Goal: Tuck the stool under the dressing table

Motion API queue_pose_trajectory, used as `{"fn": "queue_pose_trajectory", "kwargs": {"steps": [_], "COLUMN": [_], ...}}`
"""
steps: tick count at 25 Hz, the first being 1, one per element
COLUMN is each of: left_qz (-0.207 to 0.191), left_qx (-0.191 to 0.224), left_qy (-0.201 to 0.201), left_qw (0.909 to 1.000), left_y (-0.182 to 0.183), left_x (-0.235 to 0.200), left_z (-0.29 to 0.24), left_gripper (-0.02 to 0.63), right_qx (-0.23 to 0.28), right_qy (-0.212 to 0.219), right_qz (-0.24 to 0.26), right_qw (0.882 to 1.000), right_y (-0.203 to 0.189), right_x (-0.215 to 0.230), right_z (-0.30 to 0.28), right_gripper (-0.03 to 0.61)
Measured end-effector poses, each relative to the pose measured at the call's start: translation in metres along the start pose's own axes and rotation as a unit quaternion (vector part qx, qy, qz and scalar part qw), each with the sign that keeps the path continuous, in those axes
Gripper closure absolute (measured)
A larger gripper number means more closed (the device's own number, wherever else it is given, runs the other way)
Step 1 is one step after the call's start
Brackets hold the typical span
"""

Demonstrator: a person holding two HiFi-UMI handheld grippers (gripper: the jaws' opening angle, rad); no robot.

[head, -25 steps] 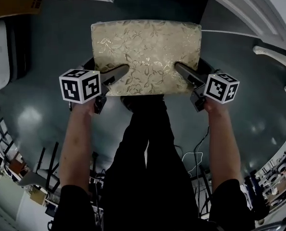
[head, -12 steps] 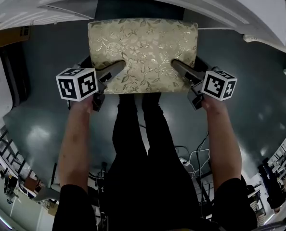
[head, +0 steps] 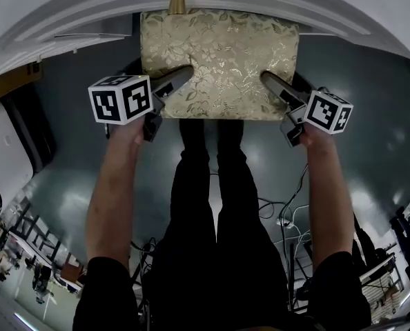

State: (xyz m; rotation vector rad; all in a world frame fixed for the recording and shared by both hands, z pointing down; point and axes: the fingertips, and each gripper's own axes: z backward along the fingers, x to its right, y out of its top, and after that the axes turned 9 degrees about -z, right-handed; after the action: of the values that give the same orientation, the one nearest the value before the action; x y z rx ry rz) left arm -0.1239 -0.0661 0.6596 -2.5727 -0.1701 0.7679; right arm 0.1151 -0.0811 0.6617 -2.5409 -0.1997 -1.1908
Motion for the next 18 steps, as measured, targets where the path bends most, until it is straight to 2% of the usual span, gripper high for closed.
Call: {"fn": "queue_pose_trajectory", "kwargs": {"steps": [4,13,18], "left_qz": [-0.003,-0.001,0.002], "left_qx": [0.011,0.025,0.022], "left_qy": [-0.005,-0.010,-0.011], "left_qw": [0.9999,0.9996,0.9997], "left_y": [0.006,-0.003,-0.004], "left_x": [0.003,0.002,0.001], "left_z": [0.006,0.000,0.004], "left_gripper": [0.044,0.044,0.044], "right_qx": [0.011,0.032,0.032], "right_qy": [-0.001,-0.007,-0.003], "right_qz": [0.004,0.016,0.011], "right_qw": [1.000,0.999,0.999], "right_y": [0.003,-0.002,-0.004], "right_x": [-0.010,-0.004,-0.011], "right_z": [0.006,0.005,0.006], "right_gripper": [0.123,0.123,0.123]}}
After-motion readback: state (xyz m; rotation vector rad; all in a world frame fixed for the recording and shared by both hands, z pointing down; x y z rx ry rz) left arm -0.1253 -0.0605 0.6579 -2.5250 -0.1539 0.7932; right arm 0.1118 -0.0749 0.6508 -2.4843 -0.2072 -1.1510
